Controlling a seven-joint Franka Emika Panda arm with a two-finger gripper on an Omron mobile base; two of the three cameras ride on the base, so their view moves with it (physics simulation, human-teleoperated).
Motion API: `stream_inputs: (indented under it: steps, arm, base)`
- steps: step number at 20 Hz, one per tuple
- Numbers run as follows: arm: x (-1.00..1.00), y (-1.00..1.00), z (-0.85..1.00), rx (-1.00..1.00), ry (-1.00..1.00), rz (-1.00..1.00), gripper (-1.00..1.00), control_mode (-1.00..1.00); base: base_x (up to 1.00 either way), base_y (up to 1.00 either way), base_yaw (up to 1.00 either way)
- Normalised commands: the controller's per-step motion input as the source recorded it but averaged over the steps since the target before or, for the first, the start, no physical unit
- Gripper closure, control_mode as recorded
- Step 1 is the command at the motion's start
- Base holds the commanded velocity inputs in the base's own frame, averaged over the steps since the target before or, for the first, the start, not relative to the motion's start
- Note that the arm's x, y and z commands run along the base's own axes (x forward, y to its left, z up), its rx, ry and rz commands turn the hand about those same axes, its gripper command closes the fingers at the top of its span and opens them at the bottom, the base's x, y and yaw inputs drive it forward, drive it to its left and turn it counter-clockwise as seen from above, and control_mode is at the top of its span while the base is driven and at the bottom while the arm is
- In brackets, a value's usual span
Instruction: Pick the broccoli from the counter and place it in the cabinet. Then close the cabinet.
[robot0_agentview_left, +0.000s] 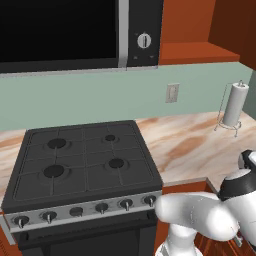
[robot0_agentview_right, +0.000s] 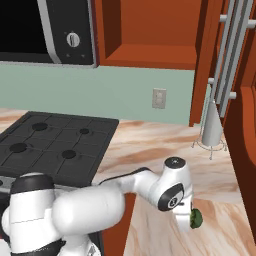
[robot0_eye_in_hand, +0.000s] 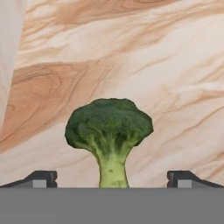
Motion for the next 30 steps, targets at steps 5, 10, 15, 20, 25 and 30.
stream_inputs:
  steps: [5,10,15,20,25,30]
  arm:
    - [0.37,-0.09,-0.22,0.00,0.11,0.00,-1.00,-1.00]
    - [0.17,-0.21,-0.45,0.00,0.12,0.00,-1.00,-1.00]
    - [0.00,-0.36,-0.63,0.00,0.10,0.00,-1.00,-1.00]
    - [-0.03,-0.18,-0.56,0.00,0.08,-0.04,1.00,-1.00]
    - [-0.68,-0.13,-0.09,0.03,-0.09,-0.05,1.00,-1.00]
    - [-0.63,0.68,0.64,0.01,-0.24,-0.17,1.00,-1.00]
  base:
    - [0.00,0.00,0.00]
    - [0.00,0.00,0.00]
    - [0.00,0.00,0.00]
    - [0.00,0.00,0.00]
    - [0.00,0.00,0.00]
    - [0.00,0.00,0.00]
